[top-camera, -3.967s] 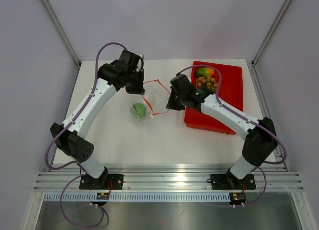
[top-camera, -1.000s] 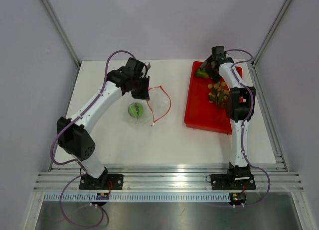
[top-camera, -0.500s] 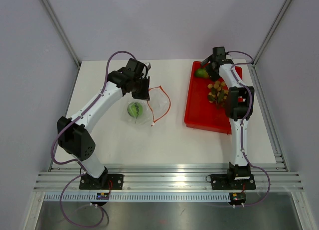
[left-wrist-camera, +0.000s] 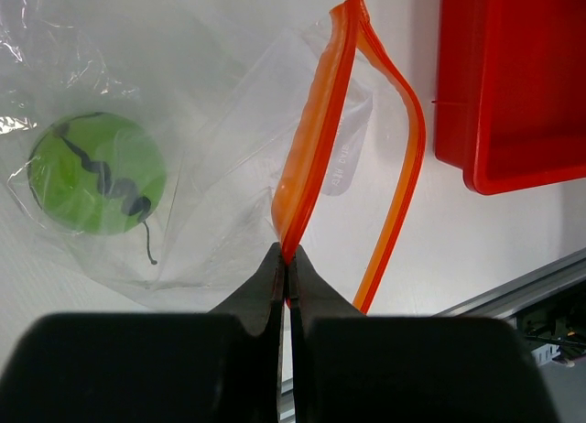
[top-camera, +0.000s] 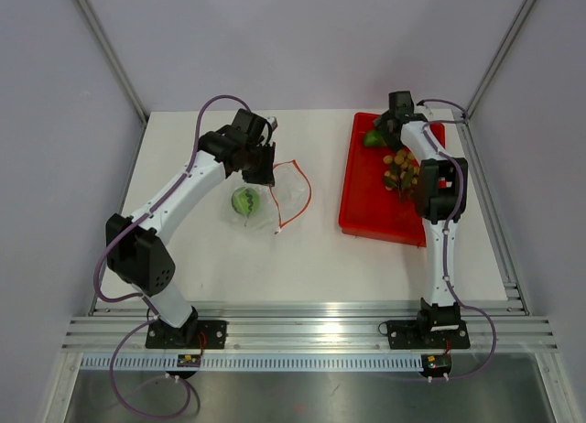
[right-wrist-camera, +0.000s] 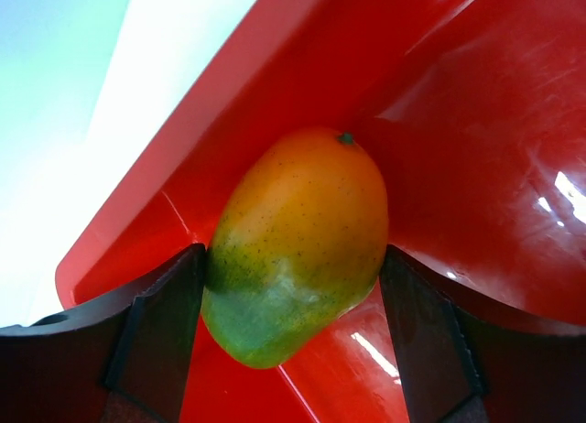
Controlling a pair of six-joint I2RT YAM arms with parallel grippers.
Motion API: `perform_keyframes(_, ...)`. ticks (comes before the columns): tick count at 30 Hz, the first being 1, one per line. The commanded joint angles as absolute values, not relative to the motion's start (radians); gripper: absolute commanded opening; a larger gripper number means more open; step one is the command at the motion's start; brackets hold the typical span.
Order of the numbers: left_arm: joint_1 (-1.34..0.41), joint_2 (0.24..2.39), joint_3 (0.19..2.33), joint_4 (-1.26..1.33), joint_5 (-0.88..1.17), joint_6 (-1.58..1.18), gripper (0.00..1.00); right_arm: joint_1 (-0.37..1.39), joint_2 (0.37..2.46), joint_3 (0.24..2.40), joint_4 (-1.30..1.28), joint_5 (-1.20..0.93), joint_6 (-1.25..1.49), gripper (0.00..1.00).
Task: Place the food in the zip-top bag and seal the zipper
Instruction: Pick up the fake fruit from the bin.
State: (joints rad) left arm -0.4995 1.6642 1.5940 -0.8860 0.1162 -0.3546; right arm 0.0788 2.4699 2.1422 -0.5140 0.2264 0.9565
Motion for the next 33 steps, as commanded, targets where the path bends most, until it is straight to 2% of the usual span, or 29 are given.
perform_keyframes(1, -0.502, 1.635, 1.597, -0.842, 0.112, -0.342, 0.0, 0.084, 2.416, 2.095, -0.548, 0.278, 0.934, 0.71)
perform_keyframes(4, -0.502, 1.635, 1.598, -0.842, 0.11, -0.342, 0.0, 0.086, 2.389, 2.051, -0.531, 0.261, 0.927, 0.64)
perform_keyframes(5, -0.502, 1.635, 1.601, -0.844, 0.109, -0.344, 0.0, 0.086, 2.376, 2.03, -0.517, 0.256, 0.922, 0.55)
perform_keyframes(6, -0.502, 1.635, 1.603, -0.844, 0.11, -0.342, 0.0, 0.087, 2.35, 1.987, -0.49, 0.253, 0.919, 0.5)
perform_keyframes(9, -0.502, 1.643, 1.612, -0.842, 0.115, -0.348, 0.0, 0.092, 2.3, 1.915, -0.456, 0.241, 0.913, 0.41)
perform_keyframes(14, -0.509, 1.657, 1.624, -0.841, 0.12, -0.35, 0.0, 0.098, 2.185, 1.78, -0.393, 0.21, 0.867, 0.39)
perform_keyframes(18, -0.514, 1.661, 1.623, -0.841, 0.118, -0.345, 0.0, 0.103, 2.093, 1.66, -0.252, 0.103, 0.795, 0.39)
perform_keyframes(25, -0.517, 1.657, 1.623, -0.833, 0.11, -0.353, 0.0, 0.124, 1.971, 1.531, -0.247, 0.006, 0.698, 0.35)
perform_keyframes(33, -0.534, 1.7, 1.667, -0.834, 0.133, -0.385, 0.0, 0.15, 1.757, 1.362, -0.273, 0.023, 0.626, 0.35)
